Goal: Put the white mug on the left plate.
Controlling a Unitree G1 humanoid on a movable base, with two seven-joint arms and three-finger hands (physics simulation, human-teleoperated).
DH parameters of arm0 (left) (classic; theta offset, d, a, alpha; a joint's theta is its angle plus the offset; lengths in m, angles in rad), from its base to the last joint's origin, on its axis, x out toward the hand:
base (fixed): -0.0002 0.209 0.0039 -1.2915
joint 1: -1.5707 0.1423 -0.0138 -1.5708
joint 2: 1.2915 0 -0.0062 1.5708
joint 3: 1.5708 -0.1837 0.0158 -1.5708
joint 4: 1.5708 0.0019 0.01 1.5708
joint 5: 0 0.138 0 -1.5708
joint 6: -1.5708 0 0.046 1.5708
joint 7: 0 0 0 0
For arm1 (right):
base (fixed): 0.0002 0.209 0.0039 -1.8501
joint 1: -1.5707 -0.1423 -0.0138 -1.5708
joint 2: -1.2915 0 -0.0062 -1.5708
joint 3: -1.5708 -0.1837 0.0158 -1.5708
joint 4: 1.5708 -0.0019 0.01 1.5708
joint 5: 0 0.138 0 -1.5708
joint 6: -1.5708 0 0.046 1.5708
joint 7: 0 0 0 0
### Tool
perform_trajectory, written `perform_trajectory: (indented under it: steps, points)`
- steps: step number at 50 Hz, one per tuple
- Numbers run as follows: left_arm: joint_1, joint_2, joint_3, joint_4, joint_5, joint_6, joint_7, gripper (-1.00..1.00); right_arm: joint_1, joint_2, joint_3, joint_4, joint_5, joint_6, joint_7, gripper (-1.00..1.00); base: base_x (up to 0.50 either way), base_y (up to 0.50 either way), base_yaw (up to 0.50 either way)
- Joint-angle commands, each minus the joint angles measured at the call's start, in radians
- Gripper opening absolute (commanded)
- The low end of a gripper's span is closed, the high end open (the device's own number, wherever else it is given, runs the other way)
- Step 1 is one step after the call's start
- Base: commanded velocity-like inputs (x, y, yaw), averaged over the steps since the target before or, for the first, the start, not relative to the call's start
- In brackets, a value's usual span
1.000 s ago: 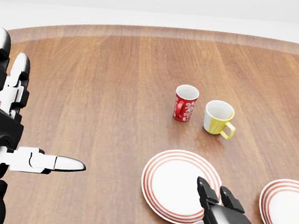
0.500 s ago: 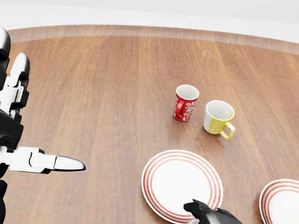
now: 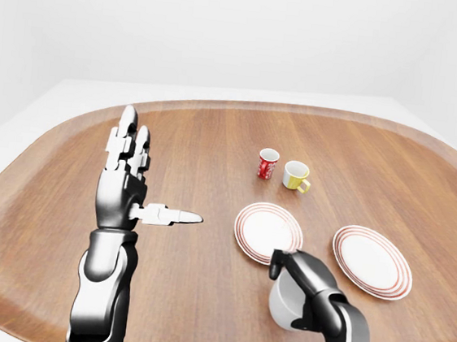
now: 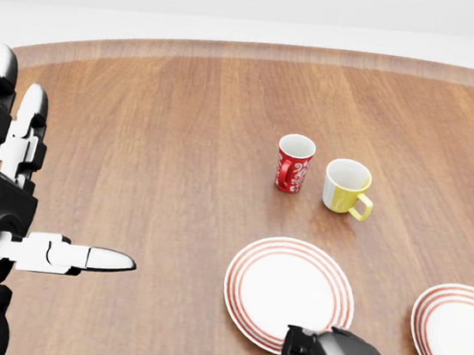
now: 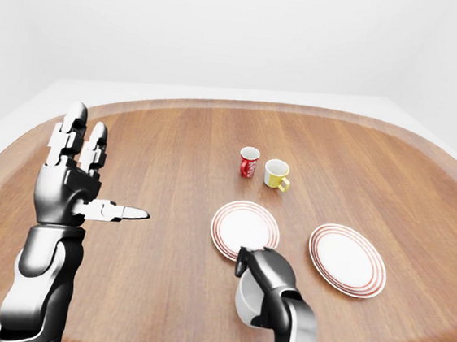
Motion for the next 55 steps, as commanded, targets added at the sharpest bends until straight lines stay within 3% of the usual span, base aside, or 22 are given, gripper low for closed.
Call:
perform_trajectory:
  steps: [1,14,24,32,39,49,55]
  points:
    - [-0.001,0.001,0.002,0.003,-0.001,0.000,-0.001,1.00,0.008,0.030,0.023,-0.240,0.057,0.049,0.183,-1.00,0.00,0.00,0.00]
    - [-0.002,0.001,0.002,0.003,0.000,0.000,0.000,1.00,-0.180,0.024,0.009,-0.290,0.029,0.049,0.193,-1.00,0.00,0.00,0.00]
    - [0.001,0.001,0.002,0.000,0.001,0.000,0.000,1.00,-0.423,0.008,-0.004,-0.086,0.000,0.049,0.193,-1.00,0.00,0.00,0.00]
    - [0.002,0.001,0.001,-0.007,0.001,0.000,-0.001,1.00,-0.530,0.013,0.008,0.092,-0.003,0.040,0.193,-1.00,0.00,0.00,0.00]
    - [0.004,0.000,0.000,-0.007,0.002,0.000,-0.001,1.00,-0.623,0.006,0.014,0.262,-0.007,0.003,0.185,-1.00,0.00,0.00,0.00]
    - [0.002,0.000,0.001,-0.007,0.002,0.000,-0.001,1.00,-0.737,-0.004,0.019,0.554,-0.010,-0.047,0.030,-1.00,0.00,0.00,0.00]
    - [0.002,0.000,0.000,-0.007,0.002,0.000,-0.001,1.00,-0.876,-0.023,0.014,0.822,0.002,-0.091,-0.093,-1.00,0.00,0.00,0.00]
